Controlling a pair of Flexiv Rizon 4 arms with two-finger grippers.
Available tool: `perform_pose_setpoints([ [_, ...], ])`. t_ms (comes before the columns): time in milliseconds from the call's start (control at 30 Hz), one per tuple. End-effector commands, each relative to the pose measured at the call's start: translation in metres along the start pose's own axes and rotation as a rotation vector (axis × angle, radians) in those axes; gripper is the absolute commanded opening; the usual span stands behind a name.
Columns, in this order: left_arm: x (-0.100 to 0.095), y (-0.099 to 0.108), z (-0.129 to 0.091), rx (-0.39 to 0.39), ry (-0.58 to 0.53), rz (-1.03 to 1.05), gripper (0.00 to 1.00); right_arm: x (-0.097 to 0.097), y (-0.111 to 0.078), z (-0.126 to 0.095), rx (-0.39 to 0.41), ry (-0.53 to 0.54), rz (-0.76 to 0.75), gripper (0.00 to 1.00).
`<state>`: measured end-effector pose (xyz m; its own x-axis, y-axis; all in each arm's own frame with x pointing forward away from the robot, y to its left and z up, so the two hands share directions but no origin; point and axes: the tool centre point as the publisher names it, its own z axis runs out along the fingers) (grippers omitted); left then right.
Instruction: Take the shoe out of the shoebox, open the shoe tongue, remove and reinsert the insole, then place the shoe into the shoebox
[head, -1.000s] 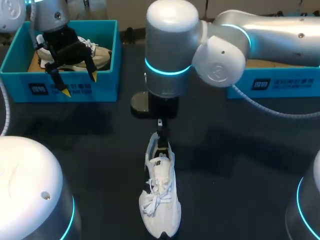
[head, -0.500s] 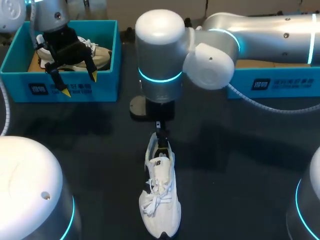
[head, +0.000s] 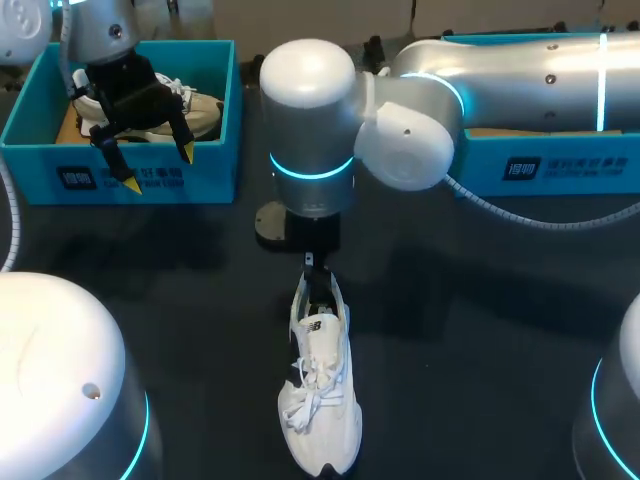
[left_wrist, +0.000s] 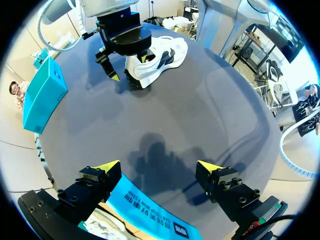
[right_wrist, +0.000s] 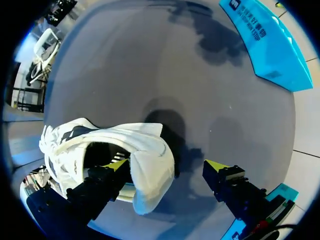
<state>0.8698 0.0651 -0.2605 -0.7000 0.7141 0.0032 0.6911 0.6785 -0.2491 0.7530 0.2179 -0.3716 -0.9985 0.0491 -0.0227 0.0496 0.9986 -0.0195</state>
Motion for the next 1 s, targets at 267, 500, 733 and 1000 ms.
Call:
perform_pose_setpoints([
  [267, 0.001, 0.000, 0.000, -0.002, 0.000, 0.000, 1.00, -0.001, -0.003, 0.016, -0.003, 0.000, 0.010, 0.63],
  [500, 0.001, 0.000, 0.000, -0.002, 0.000, 0.000, 1.00, -0.001, -0.003, 0.019, -0.001, 0.006, 0.012, 0.45],
  [733, 0.001, 0.000, 0.000, -0.002, 0.000, 0.000, 1.00, 0.003, -0.003, 0.020, -0.006, 0.005, 0.012, 0.00],
  [1000, 0.001, 0.000, 0.000, -0.002, 0.000, 0.000, 1.00, 0.001, -0.018, -0.010, 0.027, -0.028, 0.011, 0.00],
])
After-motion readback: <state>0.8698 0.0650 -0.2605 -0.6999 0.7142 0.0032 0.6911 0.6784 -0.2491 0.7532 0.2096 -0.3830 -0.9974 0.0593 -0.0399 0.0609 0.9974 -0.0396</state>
